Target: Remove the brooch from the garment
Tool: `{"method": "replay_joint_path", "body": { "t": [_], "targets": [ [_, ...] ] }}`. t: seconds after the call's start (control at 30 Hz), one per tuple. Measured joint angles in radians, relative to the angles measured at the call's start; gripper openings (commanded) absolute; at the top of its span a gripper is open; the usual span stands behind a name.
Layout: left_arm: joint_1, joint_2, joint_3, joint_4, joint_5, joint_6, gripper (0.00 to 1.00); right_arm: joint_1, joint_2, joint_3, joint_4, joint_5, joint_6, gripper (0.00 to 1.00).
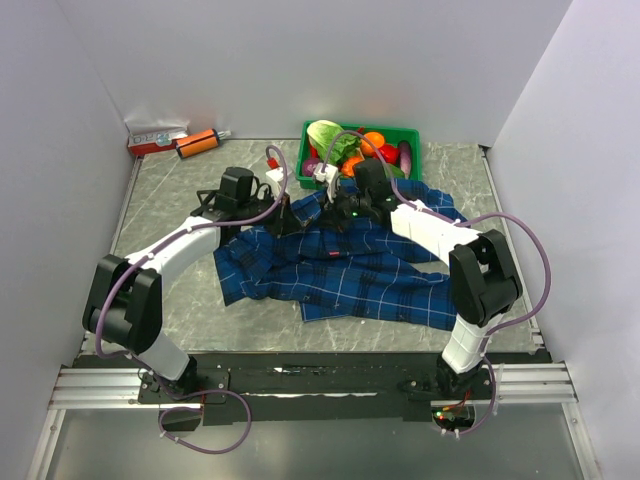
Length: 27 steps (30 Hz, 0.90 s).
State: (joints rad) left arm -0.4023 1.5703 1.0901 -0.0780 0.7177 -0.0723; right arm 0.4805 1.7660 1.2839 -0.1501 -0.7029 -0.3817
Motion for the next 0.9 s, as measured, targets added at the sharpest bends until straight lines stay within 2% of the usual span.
{"method": "replay_joint_path", "body": {
  "t": [0.07,0.17,0.2,0.3,0.57,0.77,0.9],
  "targets": [
    [0.0,0.0,-0.007,0.006,0.0,0.0,0.02,0.0,0.0,0.0,-0.001,0.0,0.003,0.15],
    [0.0,0.0,-0.011,0.009,0.0,0.0,0.27,0.0,0.0,0.0,-0.003,-0.002,0.008,0.15],
    [0.0,-0.001,-0.013,0.011,0.0,0.001,0.4,0.0,0.0,0.0,-0.003,-0.005,0.011,0.15],
    [0.0,-0.006,-0.023,0.001,0.0,0.009,0.49,0.0,0.0,0.0,-0.003,-0.009,0.023,0.14],
    [0.0,-0.065,-0.041,-0.069,-0.016,0.146,0.6,0.0,0.0,0.0,-0.003,-0.022,0.048,0.13],
    [-0.044,-0.148,-0.14,-0.011,-0.177,0.275,0.71,0.0,0.0,0.002,-0.016,-0.043,0.077,0.13],
    [-0.135,-0.156,-0.194,0.08,-0.301,0.345,0.71,0.0,0.013,0.03,-0.039,-0.072,0.114,0.13]
  ]
}}
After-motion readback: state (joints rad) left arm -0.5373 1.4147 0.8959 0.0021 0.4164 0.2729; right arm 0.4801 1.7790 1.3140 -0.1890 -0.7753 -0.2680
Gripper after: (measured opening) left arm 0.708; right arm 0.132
